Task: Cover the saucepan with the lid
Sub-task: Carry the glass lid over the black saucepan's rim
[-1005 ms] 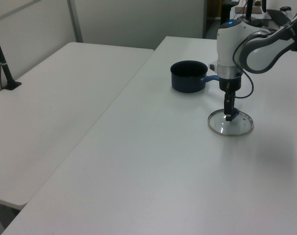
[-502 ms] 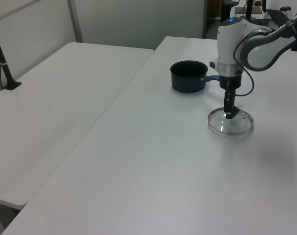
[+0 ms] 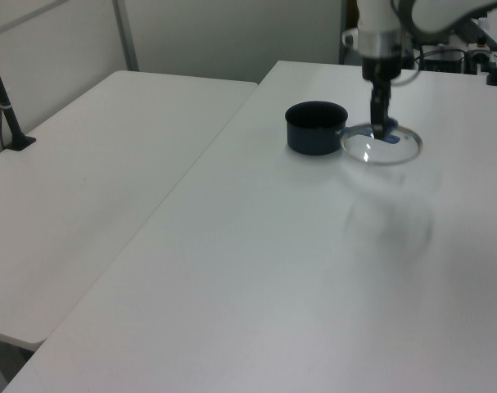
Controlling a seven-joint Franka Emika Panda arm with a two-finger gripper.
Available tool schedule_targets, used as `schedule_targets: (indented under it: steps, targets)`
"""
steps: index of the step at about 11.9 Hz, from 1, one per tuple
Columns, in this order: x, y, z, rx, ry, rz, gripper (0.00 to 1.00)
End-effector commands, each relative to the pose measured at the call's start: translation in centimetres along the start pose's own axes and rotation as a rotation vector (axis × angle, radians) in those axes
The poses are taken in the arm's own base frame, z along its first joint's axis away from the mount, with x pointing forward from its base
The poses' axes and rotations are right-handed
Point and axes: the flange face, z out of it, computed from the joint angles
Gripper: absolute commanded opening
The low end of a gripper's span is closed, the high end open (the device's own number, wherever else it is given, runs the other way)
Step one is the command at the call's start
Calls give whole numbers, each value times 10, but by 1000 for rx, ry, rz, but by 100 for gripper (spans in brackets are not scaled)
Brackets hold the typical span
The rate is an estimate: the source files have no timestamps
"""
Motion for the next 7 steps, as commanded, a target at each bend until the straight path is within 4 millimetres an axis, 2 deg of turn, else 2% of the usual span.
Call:
schedule_targets:
  steps: [1,2,3,5,6,7]
  targets:
    - [57,62,-49,-1,32,81,39]
    - [69,96,-48,-2,52,137,39]
    - [88,121,-51,-8,91,172,39]
    - [115,171,-44,-33,177,241,39]
    - [127,192,-31,-53,233,273,39]
    - [137,204,-17,-64,272,309,39]
